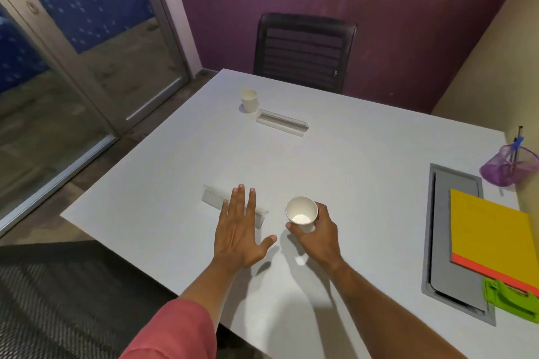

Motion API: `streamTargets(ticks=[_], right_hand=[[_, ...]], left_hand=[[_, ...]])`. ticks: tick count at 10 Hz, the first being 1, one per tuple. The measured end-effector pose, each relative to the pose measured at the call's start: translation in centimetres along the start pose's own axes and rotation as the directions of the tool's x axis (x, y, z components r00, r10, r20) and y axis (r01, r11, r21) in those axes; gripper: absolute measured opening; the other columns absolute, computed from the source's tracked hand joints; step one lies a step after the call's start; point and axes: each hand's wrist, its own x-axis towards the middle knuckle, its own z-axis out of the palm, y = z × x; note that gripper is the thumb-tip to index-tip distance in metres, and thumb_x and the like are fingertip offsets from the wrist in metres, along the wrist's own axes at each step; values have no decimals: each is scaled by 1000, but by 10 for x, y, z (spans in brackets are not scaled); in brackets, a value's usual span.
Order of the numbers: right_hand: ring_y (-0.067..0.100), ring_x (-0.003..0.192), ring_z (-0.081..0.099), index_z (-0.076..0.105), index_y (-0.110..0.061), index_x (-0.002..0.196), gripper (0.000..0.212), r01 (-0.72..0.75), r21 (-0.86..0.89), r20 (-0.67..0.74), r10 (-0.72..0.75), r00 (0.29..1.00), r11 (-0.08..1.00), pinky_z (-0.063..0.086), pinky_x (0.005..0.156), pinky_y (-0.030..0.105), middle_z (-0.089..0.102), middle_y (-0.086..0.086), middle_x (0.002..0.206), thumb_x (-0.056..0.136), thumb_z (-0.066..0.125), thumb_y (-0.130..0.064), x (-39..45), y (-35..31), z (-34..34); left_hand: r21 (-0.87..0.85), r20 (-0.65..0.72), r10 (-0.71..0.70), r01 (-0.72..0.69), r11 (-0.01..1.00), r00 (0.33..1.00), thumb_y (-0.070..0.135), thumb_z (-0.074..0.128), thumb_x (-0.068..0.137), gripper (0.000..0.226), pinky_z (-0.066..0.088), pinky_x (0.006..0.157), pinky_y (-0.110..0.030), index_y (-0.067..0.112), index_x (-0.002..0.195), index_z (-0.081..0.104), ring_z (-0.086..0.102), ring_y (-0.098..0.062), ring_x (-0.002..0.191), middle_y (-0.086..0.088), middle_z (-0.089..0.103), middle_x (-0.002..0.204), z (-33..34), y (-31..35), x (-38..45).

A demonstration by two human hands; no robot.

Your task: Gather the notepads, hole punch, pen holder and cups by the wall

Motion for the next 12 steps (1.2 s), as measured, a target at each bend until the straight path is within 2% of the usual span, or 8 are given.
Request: streamTargets(ticks=[1, 3, 4, 6, 8, 10, 11, 12], right_hand=[[11, 96, 61, 51, -25, 118, 64, -46, -24, -3, 46, 999, 999, 43, 73, 8, 63, -13, 105, 66, 88, -30, 5, 13, 10], [14, 100, 61, 51, -20, 122, 67, -71, -54, -19, 70, 997, 996, 47, 82, 22, 65, -6, 112, 66, 88, -28, 7, 27, 25], [14, 99, 62, 51, -20, 121, 66, -70, -56, -27, 68, 997, 996, 48, 83, 23, 66, -6, 112, 66, 87, -28, 7, 31, 30], [8, 91, 61, 50, -25, 116, 62, -94, -60, -38, 92, 995, 994, 40, 70, 0, 62, -19, 101, 66, 88, -27, 3, 39, 39], [9, 95, 62, 48, -26, 121, 70, -118, -48, -33, 116, 993, 992, 40, 70, 1, 65, -14, 107, 65, 89, -32, 2, 43, 43], [10, 105, 60, 43, -23, 130, 82, -120, -52, -21, 119, 993, 991, 38, 77, 1, 61, -14, 113, 64, 90, -33, -1, 42, 41], [11, 116, 56, 39, -26, 136, 90, -108, -45, -13, 108, 994, 993, 42, 90, 14, 58, -11, 125, 62, 90, -39, -4, 39, 38], [8, 126, 48, 33, -27, 142, 100, -105, -22, -12, 105, 994, 994, 38, 98, 20, 50, -9, 139, 61, 89, -47, -8, 32, 37]], left_hand=[[-12, 28, 27, -27, 1000, 999, 81, 36, 75, 113, -8, 121, -40, 17, 155, -13, -19, -25, 150, -8, -17, 163, 12, -5, 12], [-35, 36, 64, -63, 997, 997, 80, 37, 77, 111, -12, 120, -38, 18, 156, -10, -20, -22, 150, -7, -16, 164, 28, -13, 23], [-52, 37, 80, -78, 996, 996, 79, 37, 79, 109, -8, 121, -40, 17, 156, -9, -19, -22, 150, -7, -16, 164, 32, -16, 25], [-19, 72, 86, -85, 996, 994, 81, 31, 78, 110, -12, 121, -39, 17, 155, -14, -23, -21, 149, -7, -20, 163, 36, -23, 29], [-14, 90, 88, -87, 996, 992, 82, 31, 76, 112, -15, 119, -38, 17, 155, -14, -24, -22, 149, -7, -20, 163, 39, -24, 31], [-3, 103, 95, -96, 995, 990, 83, 29, 75, 112, -9, 121, -41, 16, 155, -12, -21, -23, 150, -8, -19, 163, 38, -21, 32], [0, 87, 106, -106, 994, 991, 83, 29, 75, 112, -17, 118, -38, 17, 155, -12, -23, -23, 149, -7, -19, 163, 34, -20, 34], [-17, 71, 118, -117, 993, 990, 82, 34, 75, 113, -18, 117, -37, 16, 155, -11, -21, -24, 149, -8, -17, 163, 29, -17, 34]])
